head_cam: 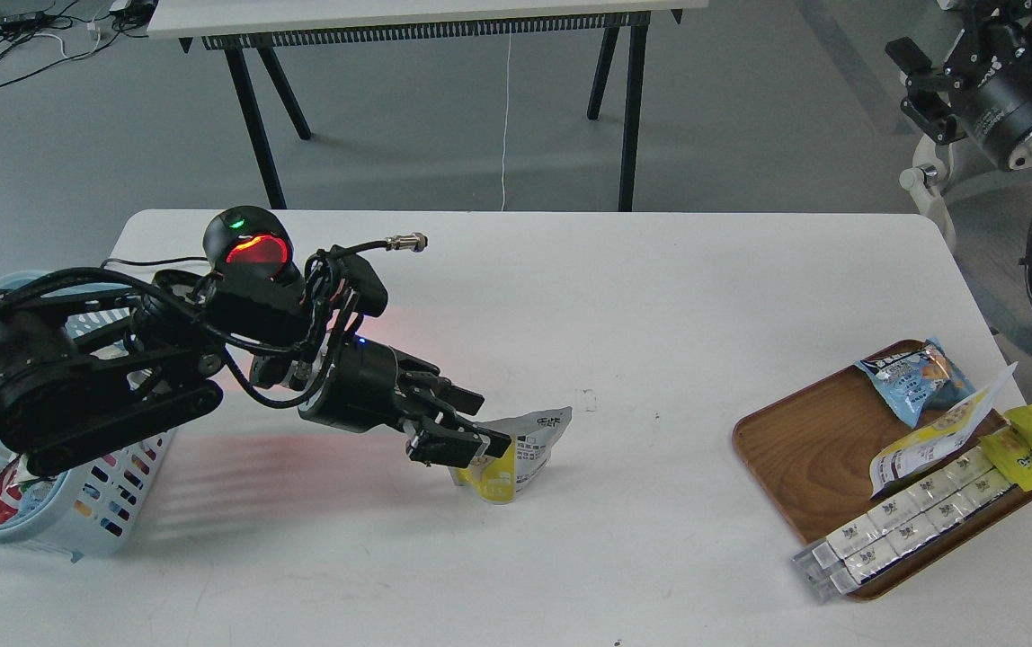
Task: Scan snack and place in basket
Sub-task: 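Grasp the pouch with the left gripper and lift it, then hold the pouch in front of the black barcode scanner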
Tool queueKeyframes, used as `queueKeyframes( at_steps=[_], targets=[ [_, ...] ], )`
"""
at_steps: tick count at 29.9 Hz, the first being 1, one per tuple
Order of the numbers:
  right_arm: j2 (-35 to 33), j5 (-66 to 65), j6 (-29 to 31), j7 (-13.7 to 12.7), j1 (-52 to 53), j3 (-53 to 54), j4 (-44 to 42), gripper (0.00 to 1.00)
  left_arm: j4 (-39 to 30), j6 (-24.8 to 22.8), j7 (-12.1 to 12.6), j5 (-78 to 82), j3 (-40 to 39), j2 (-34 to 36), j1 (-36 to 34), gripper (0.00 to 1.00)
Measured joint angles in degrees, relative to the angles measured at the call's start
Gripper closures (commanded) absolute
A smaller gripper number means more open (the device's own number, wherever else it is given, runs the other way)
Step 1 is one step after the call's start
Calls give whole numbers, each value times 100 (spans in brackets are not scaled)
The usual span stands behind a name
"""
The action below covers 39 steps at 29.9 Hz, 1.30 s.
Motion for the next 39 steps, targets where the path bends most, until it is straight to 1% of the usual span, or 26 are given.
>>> queueKeyframes(
  at_steps=[1, 2, 14, 22, 26, 33, 39],
  targets=[
    [0, 0, 0, 0, -4, 0, 0, 1, 2, 6, 0, 0, 3, -2, 3, 100],
    [0, 0, 0, 0, -8, 0, 0, 2, 3, 18, 0, 0, 8, -3, 8, 100],
    [-36, 0, 3, 0, -37, 31, -8, 2, -21, 88, -1, -24, 5, 51, 223, 100],
    [-44, 0, 4, 0, -95, 37, -7, 2, -39, 81, 0, -58, -112, 71, 230, 100],
    [-45, 0, 7, 0, -132, 37, -9, 2, 14, 62, 0, -57, -311, 266, 66, 100],
    [-51, -1, 8, 0, -169, 32, -5, 2, 79, 62, 0, -18, -328, 706, -515, 100],
    [-53, -1, 6, 0, -194, 32, 2, 2, 209, 81, -2, -19, -339, 911, -971, 100]
  ],
)
